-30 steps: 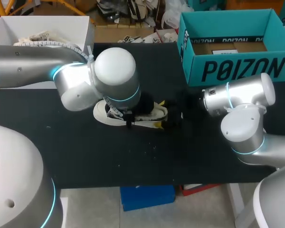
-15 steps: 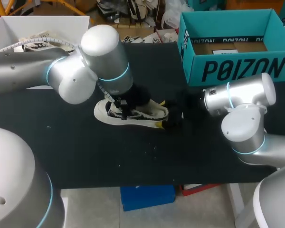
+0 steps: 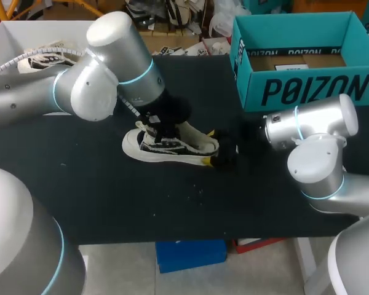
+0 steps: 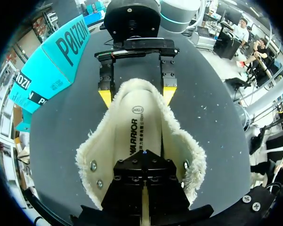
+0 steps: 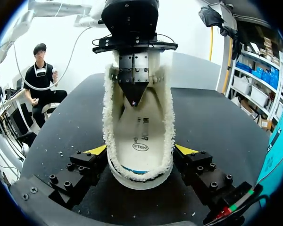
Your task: Take the shoe out of the shoebox, open the shoe tongue, remove and reinsert the insole, then place the shoe into the shoebox
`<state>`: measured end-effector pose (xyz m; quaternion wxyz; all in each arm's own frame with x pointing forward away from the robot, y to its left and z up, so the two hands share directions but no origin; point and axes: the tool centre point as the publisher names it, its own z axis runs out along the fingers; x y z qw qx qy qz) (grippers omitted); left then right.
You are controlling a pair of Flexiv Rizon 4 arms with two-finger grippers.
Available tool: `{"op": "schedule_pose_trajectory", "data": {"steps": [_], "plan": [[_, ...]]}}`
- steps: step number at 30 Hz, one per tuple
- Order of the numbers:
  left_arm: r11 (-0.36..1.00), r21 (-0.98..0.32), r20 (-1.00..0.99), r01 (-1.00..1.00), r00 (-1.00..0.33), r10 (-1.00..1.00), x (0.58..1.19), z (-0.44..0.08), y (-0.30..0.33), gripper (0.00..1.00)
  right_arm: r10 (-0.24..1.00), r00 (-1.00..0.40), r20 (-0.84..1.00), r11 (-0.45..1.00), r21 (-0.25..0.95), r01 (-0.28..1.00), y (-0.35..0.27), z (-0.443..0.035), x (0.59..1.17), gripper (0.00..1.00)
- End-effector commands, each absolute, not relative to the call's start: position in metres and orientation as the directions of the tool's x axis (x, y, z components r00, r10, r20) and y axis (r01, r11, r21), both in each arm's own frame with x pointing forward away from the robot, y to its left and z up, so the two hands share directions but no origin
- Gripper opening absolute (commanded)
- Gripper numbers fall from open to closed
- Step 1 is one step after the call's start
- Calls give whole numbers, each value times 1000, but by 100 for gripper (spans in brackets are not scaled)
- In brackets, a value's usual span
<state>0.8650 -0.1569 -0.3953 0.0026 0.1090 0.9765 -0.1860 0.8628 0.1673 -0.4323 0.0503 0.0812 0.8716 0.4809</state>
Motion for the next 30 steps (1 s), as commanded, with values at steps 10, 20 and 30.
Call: {"op": "schedule_pose_trajectory", "data": {"steps": [10, 20, 30], "plan": [[866, -407, -18, 291, -950, 311, 857, -376, -166, 0, 191, -981, -9, 526, 845, 95, 167, -434, 863, 0], [878, -377, 25, 296, -944, 329, 861, -368, -170, 0, 191, -981, -9, 526, 845, 95, 167, -434, 863, 0], [919, -286, 304, 271, -884, 356, 881, -367, -172, 0, 191, -981, -9, 526, 845, 95, 167, -434, 863, 0]]}}
